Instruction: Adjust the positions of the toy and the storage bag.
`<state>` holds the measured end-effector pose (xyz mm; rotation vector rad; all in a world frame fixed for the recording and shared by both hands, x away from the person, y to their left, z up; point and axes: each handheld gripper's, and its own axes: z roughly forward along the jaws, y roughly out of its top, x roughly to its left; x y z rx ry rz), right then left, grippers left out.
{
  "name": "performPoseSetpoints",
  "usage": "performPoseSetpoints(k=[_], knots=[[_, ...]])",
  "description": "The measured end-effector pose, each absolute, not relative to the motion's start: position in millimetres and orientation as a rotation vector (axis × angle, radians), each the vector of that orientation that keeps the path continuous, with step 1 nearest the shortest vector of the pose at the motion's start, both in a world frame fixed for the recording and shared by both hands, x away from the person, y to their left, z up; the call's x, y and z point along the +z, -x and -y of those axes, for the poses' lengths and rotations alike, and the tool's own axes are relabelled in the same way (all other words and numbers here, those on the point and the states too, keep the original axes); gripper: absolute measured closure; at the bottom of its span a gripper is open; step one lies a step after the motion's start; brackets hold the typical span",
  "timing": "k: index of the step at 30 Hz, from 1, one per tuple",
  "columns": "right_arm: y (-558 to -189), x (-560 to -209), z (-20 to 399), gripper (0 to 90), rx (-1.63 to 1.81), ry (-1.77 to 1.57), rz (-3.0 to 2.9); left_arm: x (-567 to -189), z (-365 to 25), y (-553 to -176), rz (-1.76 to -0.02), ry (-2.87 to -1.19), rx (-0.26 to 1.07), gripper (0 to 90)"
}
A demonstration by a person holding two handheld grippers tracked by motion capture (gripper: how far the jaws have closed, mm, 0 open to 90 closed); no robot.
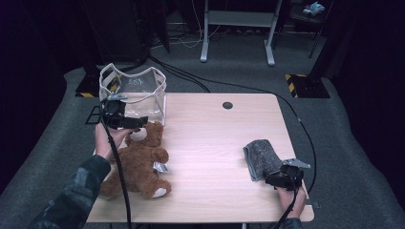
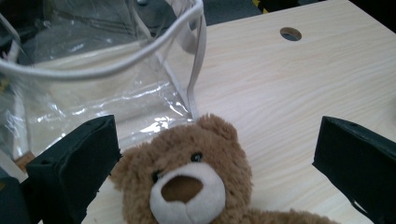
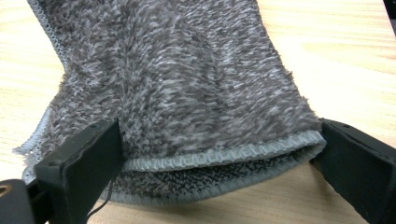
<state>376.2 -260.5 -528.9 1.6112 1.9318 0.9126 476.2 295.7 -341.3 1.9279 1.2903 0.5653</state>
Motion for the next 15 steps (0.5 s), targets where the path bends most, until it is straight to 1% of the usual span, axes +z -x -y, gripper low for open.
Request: performPoseSetpoints(k=[8, 15], knots=[[-376.4, -529.0, 260.8, 2.1, 0.919, -1.612, -1.931, -336.7, -282.3, -506.3, -1.272, -1.965, 0.618, 0.0], [-376.4, -529.0, 261.1, 2.1, 0.922, -1.611, -1.931, -335.4, -271.4, -530.9, -1.265, -1.964, 0.619, 0.8]])
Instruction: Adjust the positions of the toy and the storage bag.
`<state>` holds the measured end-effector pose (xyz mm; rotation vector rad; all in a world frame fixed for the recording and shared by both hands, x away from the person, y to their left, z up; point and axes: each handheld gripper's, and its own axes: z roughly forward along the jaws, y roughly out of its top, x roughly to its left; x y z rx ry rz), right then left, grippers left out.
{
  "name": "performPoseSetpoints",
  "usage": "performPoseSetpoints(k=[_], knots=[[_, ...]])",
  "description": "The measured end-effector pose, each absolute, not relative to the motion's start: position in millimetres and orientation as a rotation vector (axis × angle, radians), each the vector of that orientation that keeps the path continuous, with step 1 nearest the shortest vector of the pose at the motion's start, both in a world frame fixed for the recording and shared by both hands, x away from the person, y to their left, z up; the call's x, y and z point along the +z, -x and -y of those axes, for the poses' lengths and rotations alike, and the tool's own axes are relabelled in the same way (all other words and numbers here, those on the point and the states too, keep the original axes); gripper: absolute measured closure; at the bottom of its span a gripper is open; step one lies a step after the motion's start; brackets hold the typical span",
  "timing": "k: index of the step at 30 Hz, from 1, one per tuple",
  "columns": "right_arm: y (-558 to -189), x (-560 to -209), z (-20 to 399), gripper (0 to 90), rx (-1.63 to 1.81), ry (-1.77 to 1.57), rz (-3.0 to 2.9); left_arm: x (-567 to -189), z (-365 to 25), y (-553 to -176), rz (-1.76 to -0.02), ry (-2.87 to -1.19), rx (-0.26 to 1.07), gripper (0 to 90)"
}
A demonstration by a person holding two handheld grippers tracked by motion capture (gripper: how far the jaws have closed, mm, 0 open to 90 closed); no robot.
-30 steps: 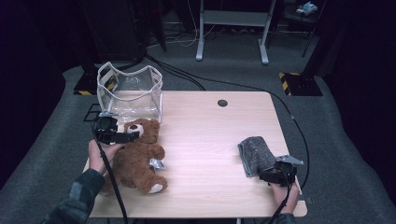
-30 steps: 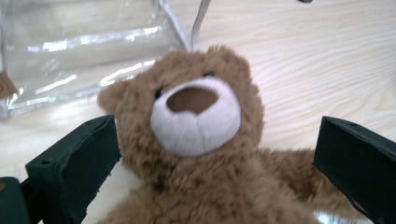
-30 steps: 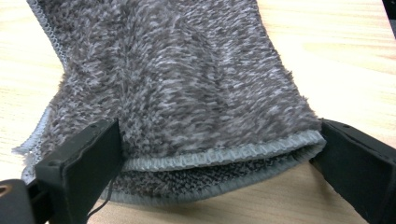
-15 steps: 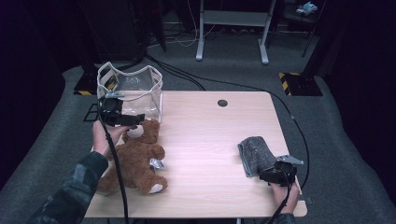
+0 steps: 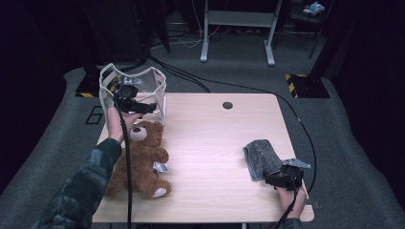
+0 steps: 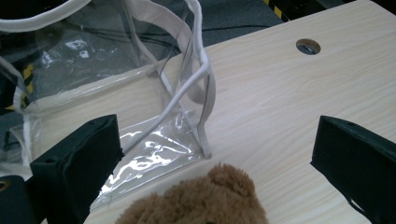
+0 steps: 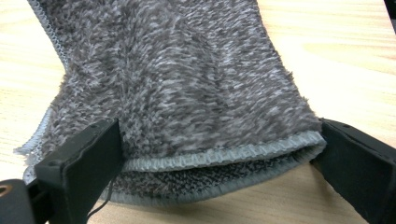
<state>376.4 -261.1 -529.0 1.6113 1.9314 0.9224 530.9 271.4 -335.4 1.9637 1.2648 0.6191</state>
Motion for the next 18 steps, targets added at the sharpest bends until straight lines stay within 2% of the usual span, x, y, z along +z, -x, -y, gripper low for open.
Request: performPoseSetpoints(k=[6, 14, 18], knots=[[-376.4, -528.9, 261.2, 2.1, 0.921, -1.612, -1.932, -334.1, -261.9, -553.4, -1.272, -1.95, 0.671, 3.8], [-376.5, -528.9, 261.2, 2.1, 0.921, -1.611, -1.933, -339.1, -253.0, -577.0, -1.301, -1.955, 0.724, 25.7], [-376.6, -528.9, 261.1, 2.1, 0.92, -1.612, -1.933, -345.7, -246.8, -584.8, -1.306, -1.962, 0.745, 33.8]])
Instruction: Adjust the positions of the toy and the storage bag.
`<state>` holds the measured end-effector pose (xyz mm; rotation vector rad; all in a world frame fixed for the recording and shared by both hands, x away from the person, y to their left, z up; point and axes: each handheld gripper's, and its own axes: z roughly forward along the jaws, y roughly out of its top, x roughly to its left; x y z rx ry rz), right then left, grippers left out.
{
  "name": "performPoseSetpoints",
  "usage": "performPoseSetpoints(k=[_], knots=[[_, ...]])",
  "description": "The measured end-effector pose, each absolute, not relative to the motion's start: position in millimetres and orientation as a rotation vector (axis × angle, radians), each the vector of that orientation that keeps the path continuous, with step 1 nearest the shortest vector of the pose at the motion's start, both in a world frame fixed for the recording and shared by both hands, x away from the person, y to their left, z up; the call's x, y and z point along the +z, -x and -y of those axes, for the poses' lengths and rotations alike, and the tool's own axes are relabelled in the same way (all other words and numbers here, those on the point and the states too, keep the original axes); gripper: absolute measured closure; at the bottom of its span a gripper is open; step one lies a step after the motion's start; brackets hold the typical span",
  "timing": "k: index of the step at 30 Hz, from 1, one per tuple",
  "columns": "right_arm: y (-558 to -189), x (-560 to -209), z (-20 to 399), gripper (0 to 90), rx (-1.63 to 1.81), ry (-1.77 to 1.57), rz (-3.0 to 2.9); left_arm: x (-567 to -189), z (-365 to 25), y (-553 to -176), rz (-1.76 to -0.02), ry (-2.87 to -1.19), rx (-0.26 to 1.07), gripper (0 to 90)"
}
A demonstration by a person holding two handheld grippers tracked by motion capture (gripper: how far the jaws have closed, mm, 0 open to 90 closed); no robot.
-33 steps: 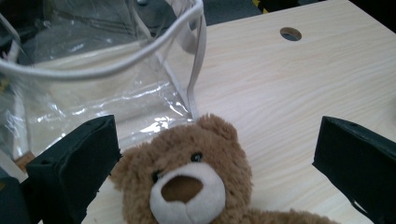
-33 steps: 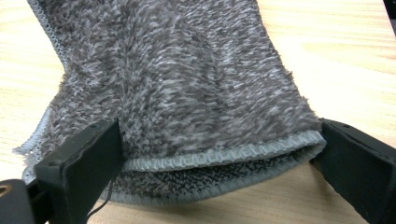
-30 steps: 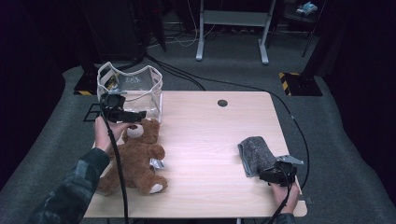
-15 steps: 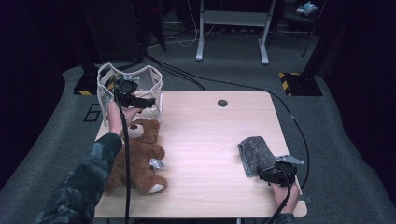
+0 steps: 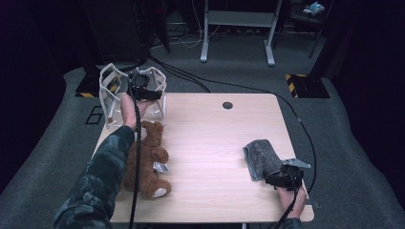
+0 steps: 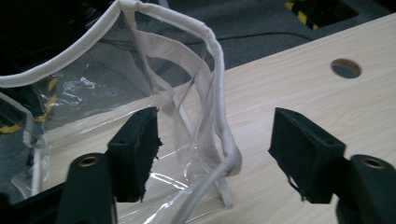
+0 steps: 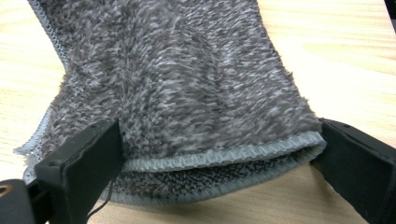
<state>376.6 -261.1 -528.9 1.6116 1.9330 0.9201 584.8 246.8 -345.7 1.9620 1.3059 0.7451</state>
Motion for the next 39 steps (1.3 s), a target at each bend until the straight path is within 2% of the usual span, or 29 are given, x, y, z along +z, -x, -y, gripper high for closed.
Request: performPoseSetpoints(k=[6, 7, 13, 16, 19, 39], knots=[[-376.6, -529.0, 261.0, 2.2, 0.92, -1.611, -1.933, -348.8, -244.5, -595.1, -1.32, -1.984, 0.754, 49.0], [-376.6, -528.9, 261.1, 2.2, 0.92, -1.611, -1.933, -350.0, -244.7, -596.8, -1.311, -1.987, 0.742, 54.6], [-376.5, -528.8, 261.3, 2.3, 0.921, -1.612, -1.934, -353.6, -244.8, -598.3, -1.305, -1.986, 0.706, 73.6], [-376.6, -528.9, 261.1, 2.3, 0.92, -1.611, -1.933, -353.1, -241.3, -597.3, -1.274, -1.995, 0.732, 80.3], [-376.5, -528.9, 261.1, 2.3, 0.92, -1.612, -1.933, -353.0, -238.5, -597.2, -1.25, -1.997, 0.73, 83.5], [-376.6, -529.0, 261.0, 2.3, 0.92, -1.611, -1.932, -355.0, -222.4, -602.6, -1.15, -2.02, 0.709, 84.1]])
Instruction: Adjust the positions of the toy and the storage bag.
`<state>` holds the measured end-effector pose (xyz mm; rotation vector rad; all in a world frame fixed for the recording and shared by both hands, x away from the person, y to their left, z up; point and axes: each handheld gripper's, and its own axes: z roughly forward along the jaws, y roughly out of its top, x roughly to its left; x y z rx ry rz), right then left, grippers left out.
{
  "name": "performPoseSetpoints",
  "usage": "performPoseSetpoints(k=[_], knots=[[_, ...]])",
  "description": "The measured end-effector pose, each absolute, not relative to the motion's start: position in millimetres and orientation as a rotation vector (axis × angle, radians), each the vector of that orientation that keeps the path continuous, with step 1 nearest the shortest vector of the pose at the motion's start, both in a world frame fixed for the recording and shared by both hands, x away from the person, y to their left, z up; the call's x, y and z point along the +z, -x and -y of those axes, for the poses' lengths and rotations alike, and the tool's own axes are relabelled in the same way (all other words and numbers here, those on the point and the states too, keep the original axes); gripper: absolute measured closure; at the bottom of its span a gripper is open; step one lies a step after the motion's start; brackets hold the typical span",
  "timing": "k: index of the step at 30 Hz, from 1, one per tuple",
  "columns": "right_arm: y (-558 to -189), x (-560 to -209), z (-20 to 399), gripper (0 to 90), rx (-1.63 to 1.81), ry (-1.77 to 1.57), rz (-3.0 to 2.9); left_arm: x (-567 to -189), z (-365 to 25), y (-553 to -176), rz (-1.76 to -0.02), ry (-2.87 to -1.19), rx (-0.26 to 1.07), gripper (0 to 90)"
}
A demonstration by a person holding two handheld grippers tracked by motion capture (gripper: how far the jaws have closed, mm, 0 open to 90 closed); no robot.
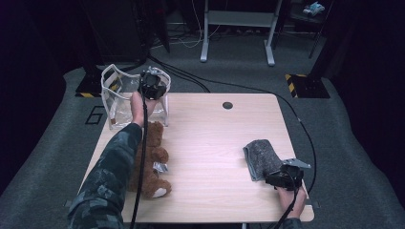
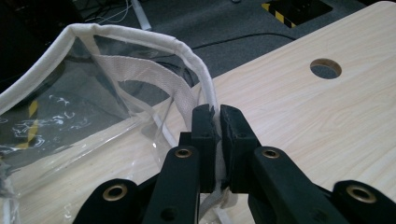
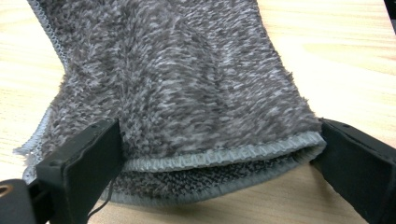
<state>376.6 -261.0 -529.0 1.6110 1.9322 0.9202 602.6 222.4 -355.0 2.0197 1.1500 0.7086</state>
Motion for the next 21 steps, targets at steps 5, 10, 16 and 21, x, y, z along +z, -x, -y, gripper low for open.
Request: performPoseSetpoints(k=[5, 10, 16, 21], knots=[[-376.6, -529.0, 261.0, 2.3, 0.92, -1.61, -1.932, -354.4, -215.5, -603.4, -1.134, -2.035, 0.697, 84.0], [-376.6, -529.0, 261.1, 2.3, 0.921, -1.611, -1.932, -354.9, -207.2, -603.8, -1.122, -2.027, 0.691, 83.9], [-376.6, -529.0, 261.1, 2.3, 0.921, -1.611, -1.932, -354.2, -195.0, -602.3, -1.085, -2.058, 0.678, 83.9], [-376.5, -528.9, 261.3, 2.3, 0.921, -1.61, -1.933, -354.1, -185.2, -600.9, -1.059, -2.066, 0.667, 83.9]])
